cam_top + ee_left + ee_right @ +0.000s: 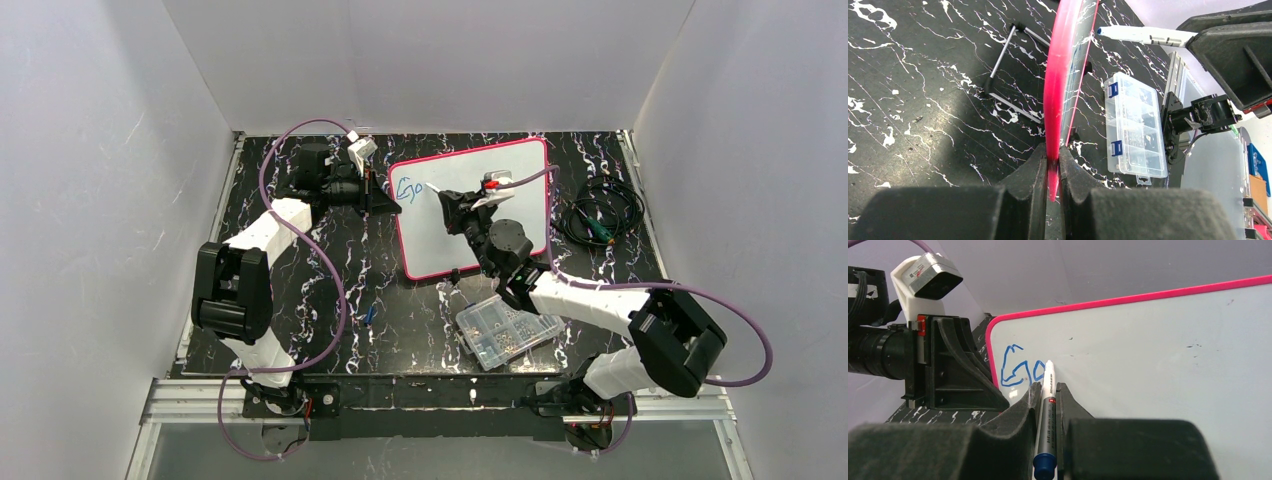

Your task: Write a sentence on the whiteboard

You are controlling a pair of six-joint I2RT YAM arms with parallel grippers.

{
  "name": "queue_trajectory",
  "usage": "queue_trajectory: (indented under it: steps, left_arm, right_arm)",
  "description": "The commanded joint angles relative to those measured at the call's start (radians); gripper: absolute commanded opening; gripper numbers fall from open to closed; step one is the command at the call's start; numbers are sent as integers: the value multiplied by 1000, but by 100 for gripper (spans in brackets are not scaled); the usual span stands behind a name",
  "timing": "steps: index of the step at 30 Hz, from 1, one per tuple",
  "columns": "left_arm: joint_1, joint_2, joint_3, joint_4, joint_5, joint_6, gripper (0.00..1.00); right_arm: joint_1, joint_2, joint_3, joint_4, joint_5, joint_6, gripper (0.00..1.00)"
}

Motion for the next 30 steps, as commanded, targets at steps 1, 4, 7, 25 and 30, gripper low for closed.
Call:
queue_trajectory:
  steps: [1, 4, 7, 25, 30]
  left_arm:
    - [-4, -66, 0, 6, 28, 14, 0]
    - [-4, -65, 0, 6, 28, 14, 0]
    - [-4, -65, 0, 6, 28, 15, 0]
    - [-4, -67, -1, 6, 28, 13, 0]
    - [-4, -67, 2, 6, 28, 15, 0]
  right_arm:
    - [-6, -5, 13, 50, 48, -26, 1]
    - [-5, 14, 27, 47, 43, -31, 1]
    - [-5, 27, 32, 42, 35, -30, 1]
    - [-4, -1, -30, -33, 22, -8, 1]
    - [-4, -20, -34, -44, 53, -27, 1]
